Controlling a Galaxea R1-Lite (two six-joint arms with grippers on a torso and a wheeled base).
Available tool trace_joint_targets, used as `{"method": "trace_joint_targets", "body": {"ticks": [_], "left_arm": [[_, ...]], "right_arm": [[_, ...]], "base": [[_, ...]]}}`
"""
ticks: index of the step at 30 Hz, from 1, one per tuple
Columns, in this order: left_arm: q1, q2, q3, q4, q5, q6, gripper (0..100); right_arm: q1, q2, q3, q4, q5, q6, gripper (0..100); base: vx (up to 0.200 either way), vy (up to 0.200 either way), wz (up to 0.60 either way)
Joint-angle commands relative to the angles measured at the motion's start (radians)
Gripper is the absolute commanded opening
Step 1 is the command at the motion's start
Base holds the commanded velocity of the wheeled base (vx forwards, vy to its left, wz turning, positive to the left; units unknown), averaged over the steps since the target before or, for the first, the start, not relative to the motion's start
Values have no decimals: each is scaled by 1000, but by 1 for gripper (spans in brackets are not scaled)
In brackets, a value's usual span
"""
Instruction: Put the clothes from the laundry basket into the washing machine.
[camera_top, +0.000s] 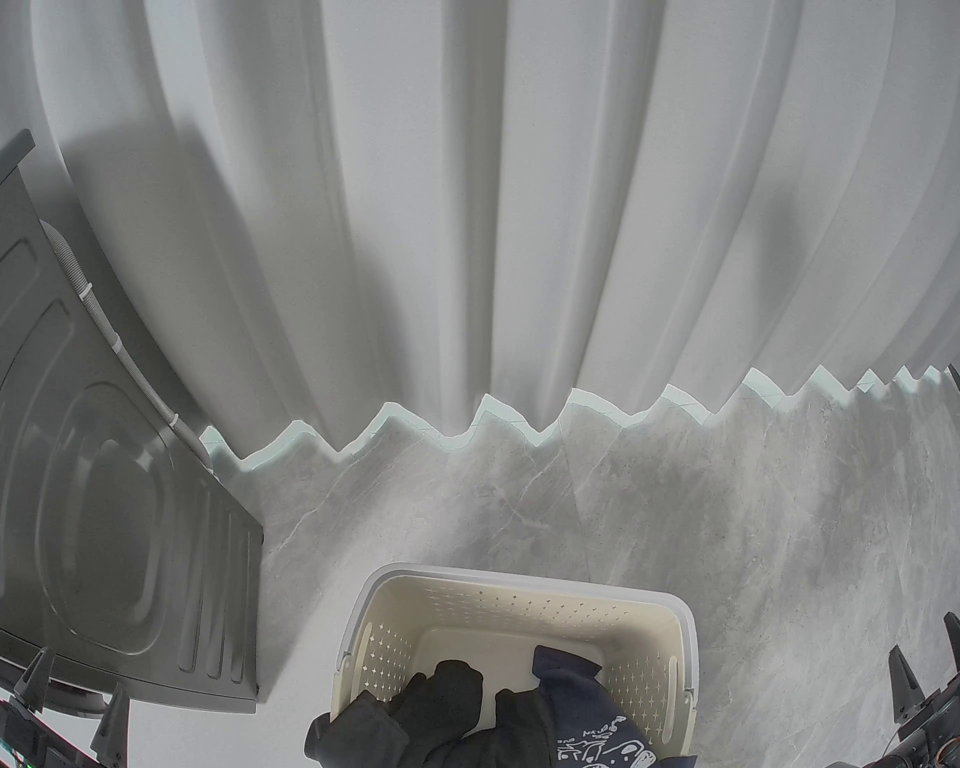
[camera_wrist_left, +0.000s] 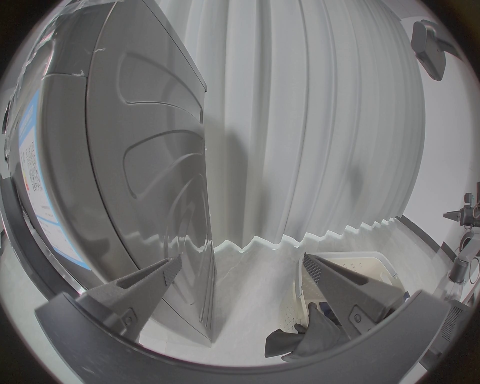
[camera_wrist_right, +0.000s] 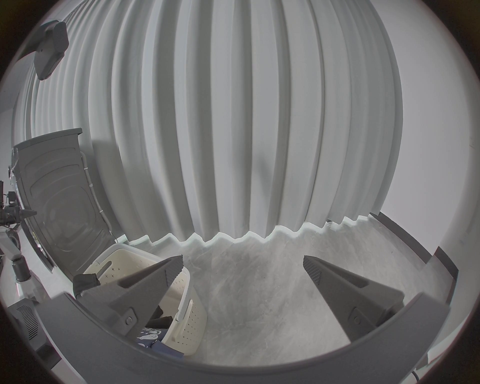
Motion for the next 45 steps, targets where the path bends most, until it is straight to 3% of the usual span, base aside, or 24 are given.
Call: {"method": "trace_joint_targets", "body": {"ticks": [1,11,17,45], "left_arm": [[0,-7,16,0,0,-2,100],[0,-7,16,0,0,-2,100],[0,-7,16,0,0,-2,100],[0,-7,16,0,0,-2,100]], "right_arm": [[-1,-10,18,0,0,0,100],[0,-10,18,0,0,0,100],[-1,-10,18,0,0,0,100],[0,-10,18,0,0,0,100]], "base": [[0,0,0],[0,0,0],[200,0,0],[0,0,0]]}}
